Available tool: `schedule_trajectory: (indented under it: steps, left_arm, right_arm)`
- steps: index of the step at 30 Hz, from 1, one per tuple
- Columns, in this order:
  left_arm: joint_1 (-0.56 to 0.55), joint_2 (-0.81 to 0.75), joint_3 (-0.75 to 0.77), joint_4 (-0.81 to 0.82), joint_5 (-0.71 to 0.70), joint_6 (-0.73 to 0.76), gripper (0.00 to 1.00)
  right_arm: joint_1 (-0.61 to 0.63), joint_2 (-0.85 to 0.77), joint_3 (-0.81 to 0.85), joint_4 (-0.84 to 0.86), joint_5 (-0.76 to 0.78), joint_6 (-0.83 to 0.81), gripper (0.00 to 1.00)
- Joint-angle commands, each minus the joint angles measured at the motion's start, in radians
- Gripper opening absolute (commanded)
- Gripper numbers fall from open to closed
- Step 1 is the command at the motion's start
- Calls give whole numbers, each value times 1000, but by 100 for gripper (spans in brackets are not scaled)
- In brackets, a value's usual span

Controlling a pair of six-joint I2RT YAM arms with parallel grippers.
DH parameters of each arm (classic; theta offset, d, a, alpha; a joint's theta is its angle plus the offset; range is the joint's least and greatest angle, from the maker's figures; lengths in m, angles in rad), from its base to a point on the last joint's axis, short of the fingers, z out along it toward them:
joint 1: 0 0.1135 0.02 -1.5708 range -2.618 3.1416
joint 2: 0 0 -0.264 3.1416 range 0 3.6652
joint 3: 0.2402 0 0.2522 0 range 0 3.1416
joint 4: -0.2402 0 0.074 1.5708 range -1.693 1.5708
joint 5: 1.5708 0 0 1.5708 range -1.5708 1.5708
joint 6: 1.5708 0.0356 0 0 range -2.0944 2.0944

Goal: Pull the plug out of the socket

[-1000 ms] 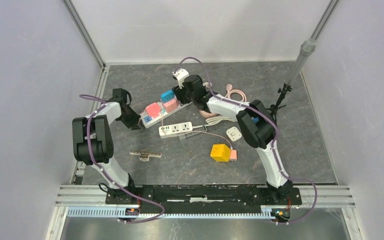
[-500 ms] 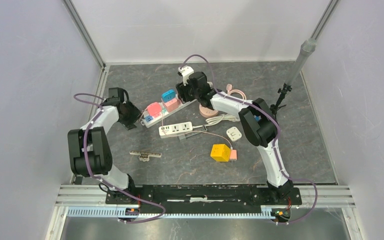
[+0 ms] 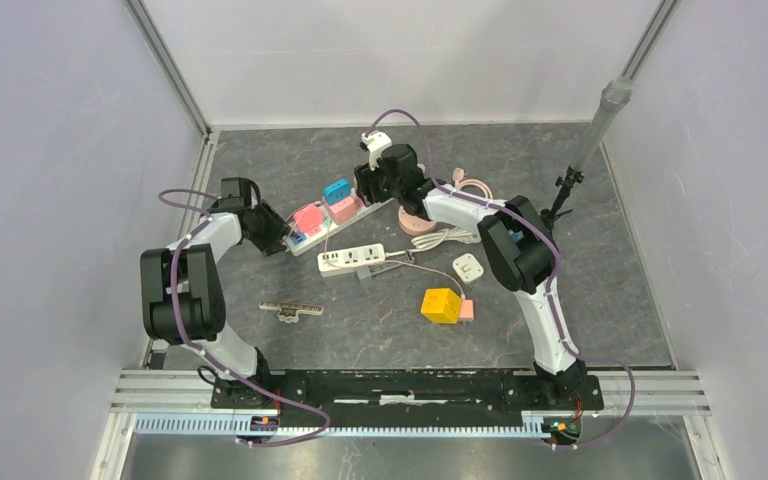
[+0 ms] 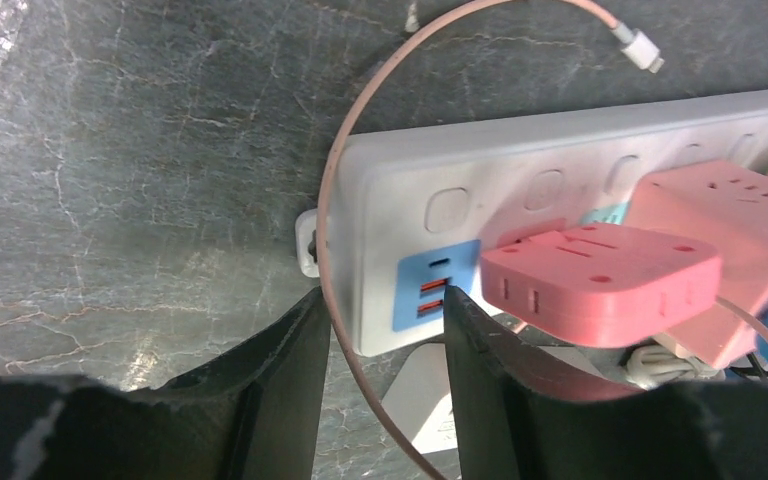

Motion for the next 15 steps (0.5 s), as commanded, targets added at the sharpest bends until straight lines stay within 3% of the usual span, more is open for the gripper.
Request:
schedule_trajectory:
  steps: [1, 6, 11, 15]
  left_arm:
    - [-2, 33, 9, 6, 12, -11, 52]
    - [-1, 68, -5, -6, 8, -21, 51]
    - [-3, 79, -12, -57, -45, -19, 39]
    - [-5, 78, -23, -66, -70, -23, 35]
  right_arm:
    - [1, -11, -8, 73, -35, 25, 0]
    - [-1, -17, -5, 76, -46, 34, 0]
    - [-1, -42, -1, 97, -90, 40, 0]
    - [3, -140, -146, 318, -232, -11, 0]
